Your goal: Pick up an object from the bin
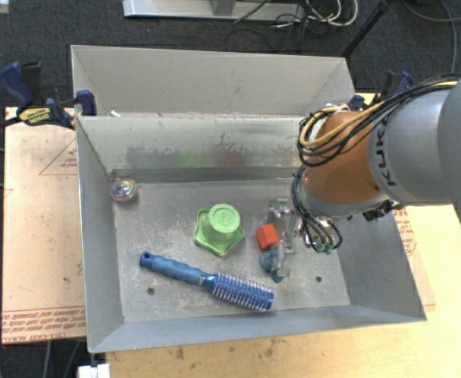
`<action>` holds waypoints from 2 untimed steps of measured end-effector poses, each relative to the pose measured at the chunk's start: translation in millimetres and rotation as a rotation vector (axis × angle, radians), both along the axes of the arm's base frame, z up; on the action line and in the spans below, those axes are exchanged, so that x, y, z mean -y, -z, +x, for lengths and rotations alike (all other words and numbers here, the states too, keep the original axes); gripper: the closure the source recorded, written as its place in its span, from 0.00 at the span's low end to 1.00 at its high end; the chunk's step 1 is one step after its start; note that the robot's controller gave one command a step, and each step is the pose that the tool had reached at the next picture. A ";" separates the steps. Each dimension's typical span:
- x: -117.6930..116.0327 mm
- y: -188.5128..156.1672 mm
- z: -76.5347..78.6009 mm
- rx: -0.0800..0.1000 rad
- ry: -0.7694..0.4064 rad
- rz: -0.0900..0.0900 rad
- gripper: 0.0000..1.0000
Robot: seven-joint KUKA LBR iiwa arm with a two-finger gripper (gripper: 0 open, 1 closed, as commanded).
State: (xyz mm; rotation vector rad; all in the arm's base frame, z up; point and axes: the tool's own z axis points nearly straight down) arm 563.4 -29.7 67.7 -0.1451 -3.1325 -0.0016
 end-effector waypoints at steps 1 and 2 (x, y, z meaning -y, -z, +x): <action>-0.8 -6.2 4.4 0.010 -0.002 0.001 1.00; -33.1 -54.7 -26.9 0.009 0.002 0.002 1.00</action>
Offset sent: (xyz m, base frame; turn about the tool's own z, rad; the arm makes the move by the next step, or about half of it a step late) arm 0.0000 0.0000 0.0000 0.0000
